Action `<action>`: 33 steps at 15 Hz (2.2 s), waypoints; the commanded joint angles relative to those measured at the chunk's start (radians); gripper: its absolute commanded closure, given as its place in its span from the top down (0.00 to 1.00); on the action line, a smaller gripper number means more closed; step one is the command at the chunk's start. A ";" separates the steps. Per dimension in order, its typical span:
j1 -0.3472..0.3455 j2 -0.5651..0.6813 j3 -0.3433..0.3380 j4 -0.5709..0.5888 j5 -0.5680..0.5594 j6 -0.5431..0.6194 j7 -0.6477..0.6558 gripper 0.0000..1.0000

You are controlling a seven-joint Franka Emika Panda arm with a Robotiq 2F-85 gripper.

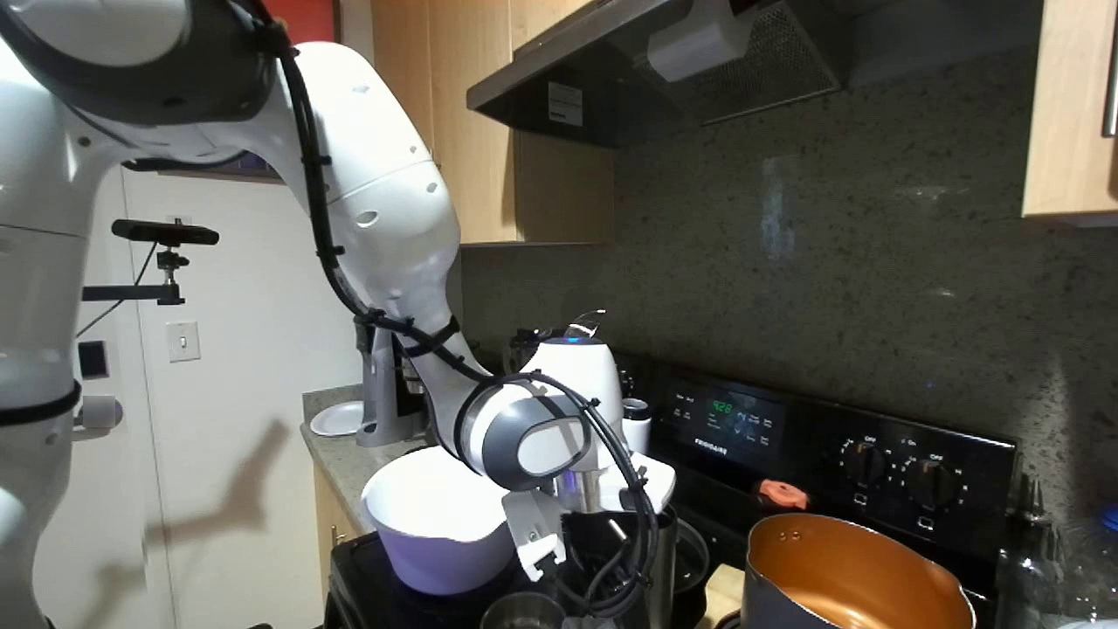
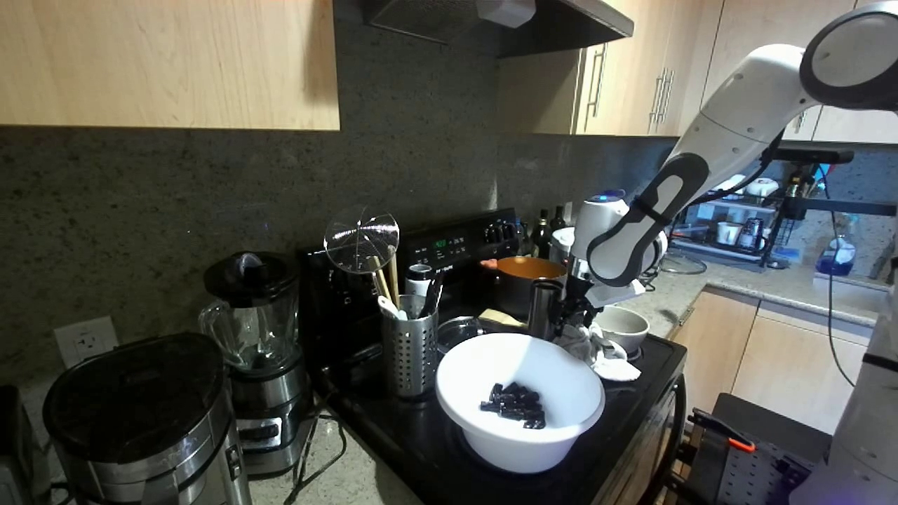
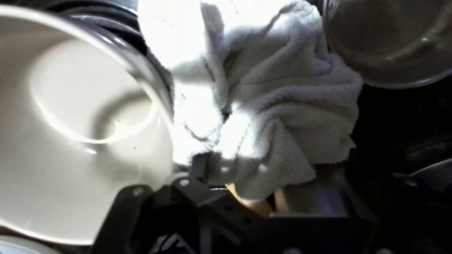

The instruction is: Pick up the towel from the stove and wipe the silver cup with it.

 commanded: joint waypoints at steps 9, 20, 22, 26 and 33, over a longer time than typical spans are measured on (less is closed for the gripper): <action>0.080 0.018 -0.093 0.004 -0.176 0.016 0.169 0.12; 0.089 -0.140 -0.040 0.020 -0.192 -0.206 0.114 0.01; 0.075 -0.187 -0.009 0.045 -0.195 -0.292 0.093 0.01; 0.049 -0.264 0.048 0.125 -0.144 -0.488 -0.023 0.01; 0.024 -0.320 0.074 0.281 -0.030 -0.698 -0.223 0.01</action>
